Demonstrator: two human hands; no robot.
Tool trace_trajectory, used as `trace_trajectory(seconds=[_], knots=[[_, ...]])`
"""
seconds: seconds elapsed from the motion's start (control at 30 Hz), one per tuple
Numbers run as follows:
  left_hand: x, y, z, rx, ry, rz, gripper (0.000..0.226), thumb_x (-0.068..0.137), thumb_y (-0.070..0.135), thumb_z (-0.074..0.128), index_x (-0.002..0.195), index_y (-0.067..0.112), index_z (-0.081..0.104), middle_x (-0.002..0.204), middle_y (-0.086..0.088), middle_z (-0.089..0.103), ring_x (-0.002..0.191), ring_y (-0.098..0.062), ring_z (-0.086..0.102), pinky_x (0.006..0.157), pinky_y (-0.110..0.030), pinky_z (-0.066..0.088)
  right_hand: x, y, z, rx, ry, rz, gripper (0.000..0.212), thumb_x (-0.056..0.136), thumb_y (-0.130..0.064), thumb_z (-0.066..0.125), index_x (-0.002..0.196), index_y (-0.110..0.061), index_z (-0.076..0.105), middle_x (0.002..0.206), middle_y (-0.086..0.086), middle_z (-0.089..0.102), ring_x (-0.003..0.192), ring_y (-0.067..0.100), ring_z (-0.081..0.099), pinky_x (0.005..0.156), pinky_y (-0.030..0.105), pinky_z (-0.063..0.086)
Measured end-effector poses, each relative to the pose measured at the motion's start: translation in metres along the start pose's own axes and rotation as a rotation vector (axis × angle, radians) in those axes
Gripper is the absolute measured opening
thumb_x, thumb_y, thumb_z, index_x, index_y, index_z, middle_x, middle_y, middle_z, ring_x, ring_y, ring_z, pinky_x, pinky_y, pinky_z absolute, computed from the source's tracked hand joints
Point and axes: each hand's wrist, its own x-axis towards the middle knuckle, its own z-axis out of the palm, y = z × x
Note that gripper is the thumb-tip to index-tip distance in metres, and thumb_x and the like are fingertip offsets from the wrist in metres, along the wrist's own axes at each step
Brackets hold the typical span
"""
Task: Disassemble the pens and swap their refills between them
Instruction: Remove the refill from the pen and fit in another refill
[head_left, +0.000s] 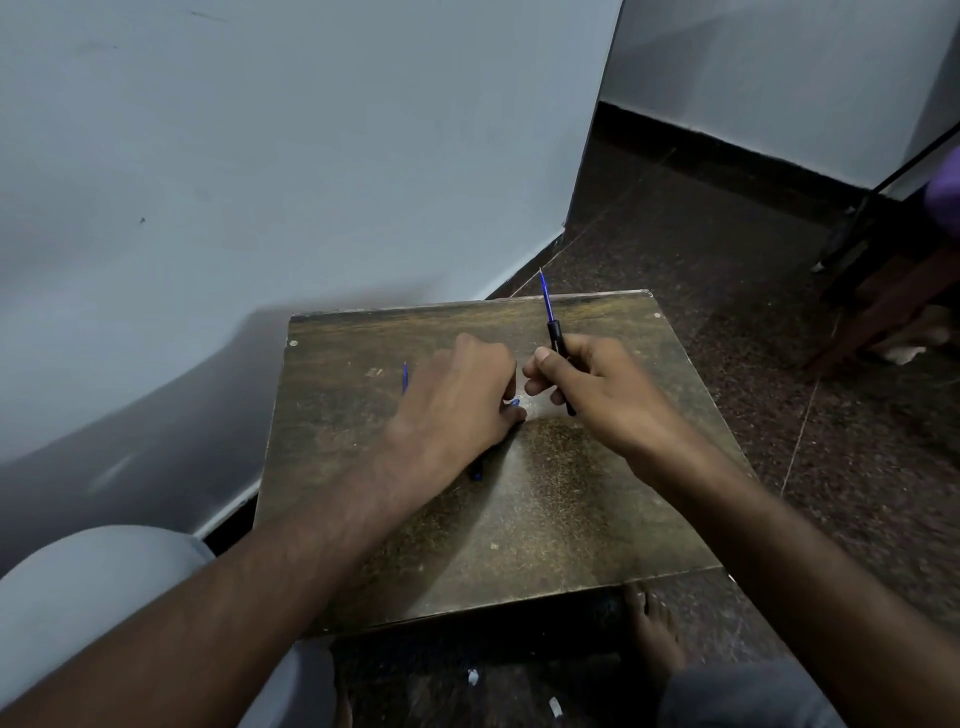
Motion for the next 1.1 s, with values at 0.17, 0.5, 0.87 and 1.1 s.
trace_trajectory(seconds=[0.17,0.5,0.87,1.1], knots=[[0.013,-0.012,-0.002,-0.302,0.039,-0.006,0.019,0.103,0.031,0.075,0.115,0.019,0.083,0.092,0.005,0.081,0.08,-0.009,0.075,0.069,-0.015,0.054,0.001,0.0,-0.003,-0.029,0.011,-0.017,0.024,0.112,-0.03,0.057,0.098,-0.025,0.076,0.087,-0.003,0.083,0.071,0.0,0.069,0.067,0.019,0.05],[0.029,-0.031,-0.009,-1.432,0.245,-0.38,0.012,0.105,0.021,0.075,0.108,0.011,0.081,0.092,-0.002,0.082,0.08,-0.002,0.075,0.076,-0.019,0.063,-0.006,-0.002,0.002,-0.356,-0.116,-0.07,0.029,0.111,-0.037,0.06,0.085,-0.027,0.07,0.072,-0.005,0.081,0.055,-0.007,0.068,0.057,0.013,0.046],[0.026,-0.033,-0.016,-1.477,0.227,-0.397,0.019,0.106,0.018,0.073,0.116,0.002,0.078,0.093,-0.008,0.079,0.08,-0.008,0.071,0.08,-0.019,0.065,-0.007,-0.002,0.004,-0.362,-0.193,-0.015,0.03,0.112,-0.033,0.058,0.086,-0.022,0.068,0.074,-0.002,0.079,0.048,-0.005,0.067,0.053,0.011,0.049],[0.026,-0.033,-0.013,-1.442,0.256,-0.374,0.01,0.105,0.02,0.074,0.107,0.011,0.08,0.084,-0.001,0.078,0.075,-0.005,0.071,0.082,-0.022,0.066,-0.006,-0.002,0.003,-0.357,-0.202,-0.023,0.028,0.112,-0.032,0.059,0.088,-0.022,0.069,0.075,-0.001,0.079,0.048,-0.004,0.067,0.052,0.011,0.049]])
